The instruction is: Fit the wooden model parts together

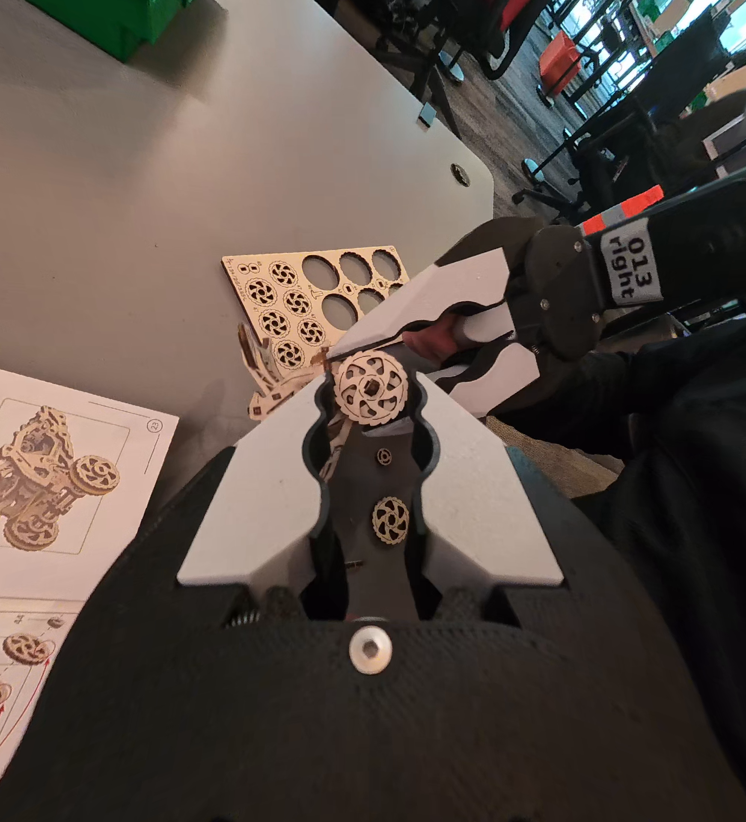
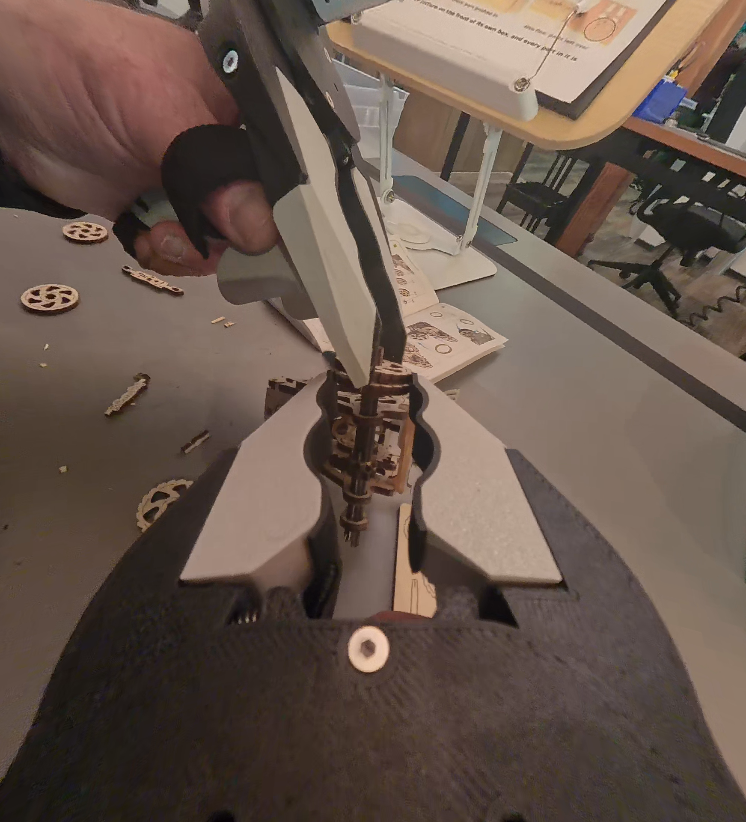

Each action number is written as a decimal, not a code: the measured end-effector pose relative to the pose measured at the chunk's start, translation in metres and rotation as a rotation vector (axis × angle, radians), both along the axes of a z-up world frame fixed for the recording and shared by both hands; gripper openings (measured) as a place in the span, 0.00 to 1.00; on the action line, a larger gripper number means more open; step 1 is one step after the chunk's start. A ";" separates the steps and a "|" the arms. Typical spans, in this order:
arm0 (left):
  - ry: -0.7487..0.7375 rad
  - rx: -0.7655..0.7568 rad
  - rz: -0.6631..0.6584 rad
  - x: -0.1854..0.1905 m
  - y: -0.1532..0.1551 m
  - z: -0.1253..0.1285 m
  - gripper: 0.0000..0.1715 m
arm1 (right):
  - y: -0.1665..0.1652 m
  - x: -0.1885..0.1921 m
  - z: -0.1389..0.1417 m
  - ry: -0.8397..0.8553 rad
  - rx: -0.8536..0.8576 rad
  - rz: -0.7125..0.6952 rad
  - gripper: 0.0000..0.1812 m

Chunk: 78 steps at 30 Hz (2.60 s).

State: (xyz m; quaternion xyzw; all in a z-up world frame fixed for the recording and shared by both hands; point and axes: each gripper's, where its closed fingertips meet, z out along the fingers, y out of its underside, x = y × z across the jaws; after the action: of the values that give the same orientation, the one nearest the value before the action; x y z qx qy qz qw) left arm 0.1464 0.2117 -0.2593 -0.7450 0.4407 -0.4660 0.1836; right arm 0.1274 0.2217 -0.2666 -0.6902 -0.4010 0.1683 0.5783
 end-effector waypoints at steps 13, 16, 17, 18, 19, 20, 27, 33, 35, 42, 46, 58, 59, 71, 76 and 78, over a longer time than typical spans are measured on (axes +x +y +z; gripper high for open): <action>-0.168 0.026 0.086 -0.001 0.009 0.020 0.17 | 0.002 0.003 -0.010 0.012 -0.037 -0.030 0.16; -0.056 0.093 0.047 -0.006 0.007 0.009 0.17 | 0.003 0.004 -0.005 0.030 -0.021 -0.031 0.17; -0.079 0.061 0.041 -0.005 0.004 0.012 0.18 | 0.004 0.003 -0.009 0.027 -0.047 -0.027 0.17; -0.077 0.066 0.050 -0.006 0.006 0.012 0.18 | 0.003 0.002 -0.010 0.036 -0.059 -0.016 0.17; -0.077 0.085 0.061 -0.008 0.009 0.012 0.18 | 0.002 0.001 -0.007 0.041 -0.048 -0.011 0.17; -0.106 0.070 0.069 -0.008 0.010 0.016 0.18 | 0.002 0.001 -0.005 0.041 -0.040 -0.010 0.17; -0.288 -0.161 -0.032 -0.004 -0.008 0.037 0.17 | -0.011 0.006 0.004 0.071 -0.063 0.085 0.27; -0.338 -0.314 -0.163 0.000 -0.024 0.046 0.18 | -0.022 0.013 0.045 0.083 0.042 0.191 0.18; -0.348 -0.387 -0.228 0.002 -0.031 0.051 0.18 | -0.027 0.009 0.056 0.064 0.061 0.273 0.13; -0.424 -0.442 -0.311 0.005 -0.036 0.064 0.16 | -0.039 0.008 0.063 0.075 -0.106 0.473 0.00; -0.430 -0.069 -0.165 0.004 -0.018 0.068 0.27 | -0.027 0.015 0.068 0.288 -0.326 0.419 0.00; 0.154 1.114 -0.122 0.014 -0.011 0.037 0.19 | -0.030 0.012 0.060 0.730 -0.831 0.409 0.00; 0.155 1.139 -0.115 0.014 -0.010 0.037 0.19 | -0.030 0.013 0.060 0.742 -0.835 0.405 0.00; 0.154 0.651 -0.107 0.014 -0.025 0.002 0.19 | -0.016 0.051 0.033 0.661 -0.714 0.235 0.05; 0.115 0.493 -0.109 0.018 -0.030 -0.005 0.19 | -0.022 0.042 0.021 0.634 -0.734 0.243 0.04; 0.102 0.449 -0.095 0.017 -0.030 -0.007 0.19 | -0.023 0.039 0.019 0.634 -0.742 0.247 0.03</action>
State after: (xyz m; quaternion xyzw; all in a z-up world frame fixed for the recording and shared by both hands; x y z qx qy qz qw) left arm 0.1638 0.1819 -0.2663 -0.6865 0.5766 -0.3262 0.2998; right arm 0.1666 0.1983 -0.2473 -0.7117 -0.1974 0.5679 0.3633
